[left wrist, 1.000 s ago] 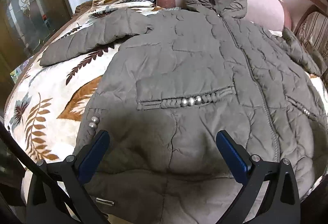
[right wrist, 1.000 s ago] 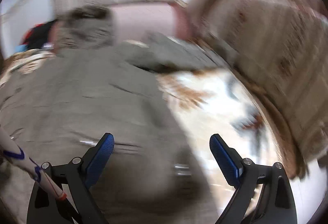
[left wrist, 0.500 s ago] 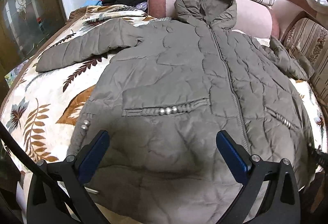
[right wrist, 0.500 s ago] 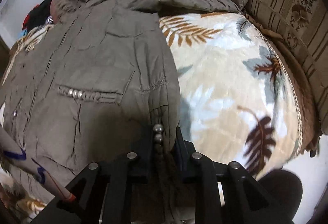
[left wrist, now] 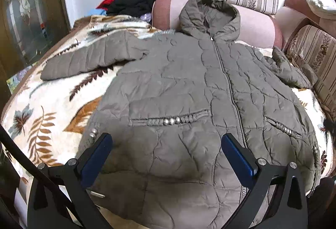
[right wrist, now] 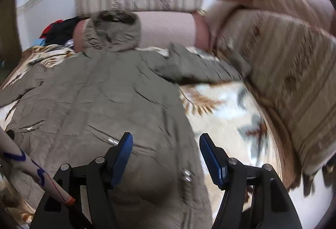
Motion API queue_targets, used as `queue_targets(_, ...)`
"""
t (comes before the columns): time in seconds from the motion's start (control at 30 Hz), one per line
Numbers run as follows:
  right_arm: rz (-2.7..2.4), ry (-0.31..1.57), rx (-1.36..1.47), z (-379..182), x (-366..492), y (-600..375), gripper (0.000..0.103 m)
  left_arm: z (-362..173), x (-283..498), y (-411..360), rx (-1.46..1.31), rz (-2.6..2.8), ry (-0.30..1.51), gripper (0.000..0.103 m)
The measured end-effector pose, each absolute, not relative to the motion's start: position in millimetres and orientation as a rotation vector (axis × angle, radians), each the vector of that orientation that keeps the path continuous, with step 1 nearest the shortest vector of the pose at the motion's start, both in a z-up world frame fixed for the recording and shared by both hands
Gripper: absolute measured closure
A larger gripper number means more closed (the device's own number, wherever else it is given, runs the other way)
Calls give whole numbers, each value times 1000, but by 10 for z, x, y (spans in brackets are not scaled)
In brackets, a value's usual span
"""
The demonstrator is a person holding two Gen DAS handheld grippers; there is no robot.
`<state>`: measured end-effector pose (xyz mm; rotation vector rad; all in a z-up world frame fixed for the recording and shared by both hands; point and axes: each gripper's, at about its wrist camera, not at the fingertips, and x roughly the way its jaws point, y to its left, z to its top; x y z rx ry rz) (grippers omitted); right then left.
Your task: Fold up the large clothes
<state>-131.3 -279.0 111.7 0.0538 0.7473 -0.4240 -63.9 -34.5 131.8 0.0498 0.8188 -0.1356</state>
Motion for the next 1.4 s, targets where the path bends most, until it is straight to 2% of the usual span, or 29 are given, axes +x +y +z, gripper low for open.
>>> queue_targets(0.07, -427, 703, 32, 1268, -1228, -2697, 32, 1237, -609, -299, 57, -139, 794, 0)
queue_targets(0.13, -449, 626, 14, 1445, -1179, -2610, 28, 1267, -616, -289, 50, -140, 780, 0)
queue_targets(0.2, -485, 519, 6, 1621, -1185, -2503, 6, 1284, -631, -283, 45, -141, 761, 0)
queue_targets(0.23, -486, 481, 1, 1688, -1165, -2449, 0, 1286, -637, -278, 45, -141, 749, 0)
queue_targets(0.33, -428, 538, -12, 1642, -996, -2285, 0, 1324, -677, -287, 51, -136, 716, 0)
queue_targets(0.4, -389, 606, 3, 1486, -934, -2211, 4, 1331, -686, -303, 59, -132, 705, 0)
queue_targets(0.7, -364, 703, 29, 1040, -1061, -2206, 4, 1315, -755, -393, 75, -153, 714, 0)
queue_targets(1.4, -322, 793, 12, 767, -1025, -2072, 4, 1217, -782, -443, 125, -145, 756, 0)
